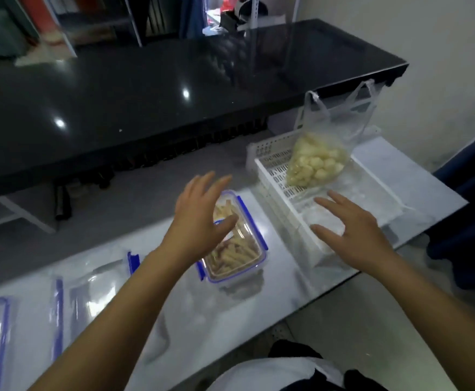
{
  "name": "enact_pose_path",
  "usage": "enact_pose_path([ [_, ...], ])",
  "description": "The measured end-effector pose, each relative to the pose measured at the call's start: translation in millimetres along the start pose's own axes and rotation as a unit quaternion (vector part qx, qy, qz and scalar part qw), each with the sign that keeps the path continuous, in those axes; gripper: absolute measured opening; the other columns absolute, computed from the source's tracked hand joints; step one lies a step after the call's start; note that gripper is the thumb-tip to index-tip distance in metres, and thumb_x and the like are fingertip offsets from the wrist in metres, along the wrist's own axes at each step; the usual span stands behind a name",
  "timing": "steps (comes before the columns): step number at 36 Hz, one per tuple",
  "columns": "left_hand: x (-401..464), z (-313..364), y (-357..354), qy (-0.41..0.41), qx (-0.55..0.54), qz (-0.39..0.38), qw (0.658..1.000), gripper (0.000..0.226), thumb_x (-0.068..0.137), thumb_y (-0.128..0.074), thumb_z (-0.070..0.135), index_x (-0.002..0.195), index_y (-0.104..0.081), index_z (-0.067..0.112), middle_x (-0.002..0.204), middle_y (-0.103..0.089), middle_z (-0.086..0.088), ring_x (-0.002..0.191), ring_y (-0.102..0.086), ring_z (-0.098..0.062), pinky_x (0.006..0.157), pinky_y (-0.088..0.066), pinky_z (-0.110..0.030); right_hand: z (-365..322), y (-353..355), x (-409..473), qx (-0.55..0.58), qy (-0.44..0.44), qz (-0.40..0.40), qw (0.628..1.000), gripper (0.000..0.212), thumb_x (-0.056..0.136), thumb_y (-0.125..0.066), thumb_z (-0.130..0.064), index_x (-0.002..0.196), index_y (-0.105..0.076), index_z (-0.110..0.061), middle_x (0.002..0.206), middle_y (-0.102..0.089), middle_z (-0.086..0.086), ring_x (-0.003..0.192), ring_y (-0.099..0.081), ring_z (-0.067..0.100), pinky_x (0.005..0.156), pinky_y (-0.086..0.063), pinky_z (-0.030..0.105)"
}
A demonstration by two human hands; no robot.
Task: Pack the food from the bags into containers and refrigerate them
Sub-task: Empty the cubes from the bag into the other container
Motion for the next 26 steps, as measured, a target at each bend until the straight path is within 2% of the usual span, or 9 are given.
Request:
enact_pose_path([
  [2,30.9,30.2,12.8,-0.035,0.013,0.033,0.999,0.078,0.091,-0.071,0.033,0.157,-0.029,0.033,0.168,-0.018,0.001,0.155,-0.008,-0.023,0.123,-0.012,-0.046,24.3,17.2,10.5,0.056,-0.035,0.019,0.998,0.061,0.089,-0.069,-0.043,0.146,-0.047,-0.036,0.161,-0.033,-0.007,0.147,-0.029,0.013,0.117,-0.024,0.032],
  [6,100.5,87.7,20.1,-0.105,0.068,0.074,0.989,0.08,0.092,-0.07,0.034,0.158,-0.026,0.031,0.168,-0.016,-0.004,0.156,-0.006,-0.026,0.125,-0.007,-0.043,65.0,45.3,35.7,0.197,-0.08,0.073,0.974,0.063,0.088,-0.071,-0.044,0.146,-0.045,-0.041,0.149,-0.041,-0.018,0.134,-0.036,0.001,0.107,-0.031,0.027],
  [9,156.3,122.2,15.3,-0.143,0.105,0.092,0.98,0.083,0.09,-0.072,0.035,0.159,-0.026,0.029,0.168,-0.016,-0.008,0.155,-0.009,-0.03,0.124,-0.009,-0.044,89.0,62.1,61.2,0.274,-0.095,0.099,0.952,0.061,0.089,-0.071,-0.041,0.144,-0.045,-0.042,0.139,-0.045,-0.023,0.132,-0.042,0.005,0.102,-0.035,0.03],
  [12,208.0,146.9,2.7,-0.168,0.148,0.081,0.971,0.088,0.088,-0.074,0.038,0.159,-0.023,0.029,0.168,-0.015,-0.009,0.155,-0.008,-0.033,0.124,-0.01,-0.047,108.0,74.4,90.0,0.34,-0.109,0.102,0.929,0.064,0.088,-0.071,-0.044,0.145,-0.044,-0.043,0.143,-0.044,-0.022,0.131,-0.043,0.006,0.099,-0.04,0.035],
  [16,260.7,166.9,-17.8,-0.171,0.181,0.039,0.968,0.092,0.086,-0.076,0.034,0.159,-0.02,0.034,0.169,-0.01,-0.007,0.156,-0.004,-0.031,0.125,-0.011,-0.05,126.6,89.7,131.2,0.422,-0.125,0.089,0.894,0.063,0.087,-0.071,-0.046,0.144,-0.046,-0.042,0.148,-0.044,-0.014,0.127,-0.045,0.007,0.091,-0.038,0.031],
  [19,285.8,182.1,-27.5,-0.176,0.182,0.02,0.967,0.088,0.087,-0.075,0.03,0.159,-0.023,0.034,0.169,-0.01,-0.007,0.155,-0.004,-0.031,0.125,-0.012,-0.05,131.5,100.8,163.2,0.448,-0.117,0.063,0.884,0.06,0.089,-0.07,-0.045,0.144,-0.046,-0.043,0.152,-0.042,-0.009,0.129,-0.044,0.01,0.093,-0.037,0.031],
  [21,298.7,193.1,-32.3,-0.18,0.176,0.018,0.968,0.086,0.089,-0.074,0.026,0.158,-0.024,0.036,0.169,-0.008,-0.006,0.155,-0.003,-0.031,0.125,-0.012,-0.05,128.7,105.6,182.1,0.469,-0.108,0.037,0.876,0.054,0.09,-0.069,-0.043,0.14,-0.05,-0.045,0.152,-0.04,-0.008,0.13,-0.043,0.01,0.087,-0.038,0.025],
  [23,308.9,205.3,-36.1,-0.189,0.171,0.02,0.967,0.085,0.089,-0.074,0.026,0.157,-0.026,0.038,0.169,-0.007,-0.004,0.155,-0.003,-0.03,0.124,-0.013,-0.048,121.9,109.0,197.3,0.484,-0.092,0.011,0.87,0.045,0.09,-0.068,-0.04,0.133,-0.055,-0.046,0.147,-0.042,-0.008,0.128,-0.043,0.009,0.079,-0.037,0.02],
  [26,320.0,222.4,-44.6,-0.215,0.183,0.012,0.959,0.083,0.086,-0.077,0.027,0.155,-0.031,0.036,0.169,-0.01,-0.006,0.154,-0.006,-0.031,0.122,-0.015,-0.047,106.0,111.8,212.7,0.485,-0.053,-0.031,0.872,0.032,0.092,-0.067,-0.032,0.123,-0.064,-0.04,0.134,-0.052,-0.016,0.128,-0.046,0.005,0.077,-0.036,0.016],
])
Point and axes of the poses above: each hand's wrist, its own x-axis towards the middle knuckle, its own y-axis out of the back of the hand, z = x × y, the point moved 8 cm from there along x, towards the middle knuckle
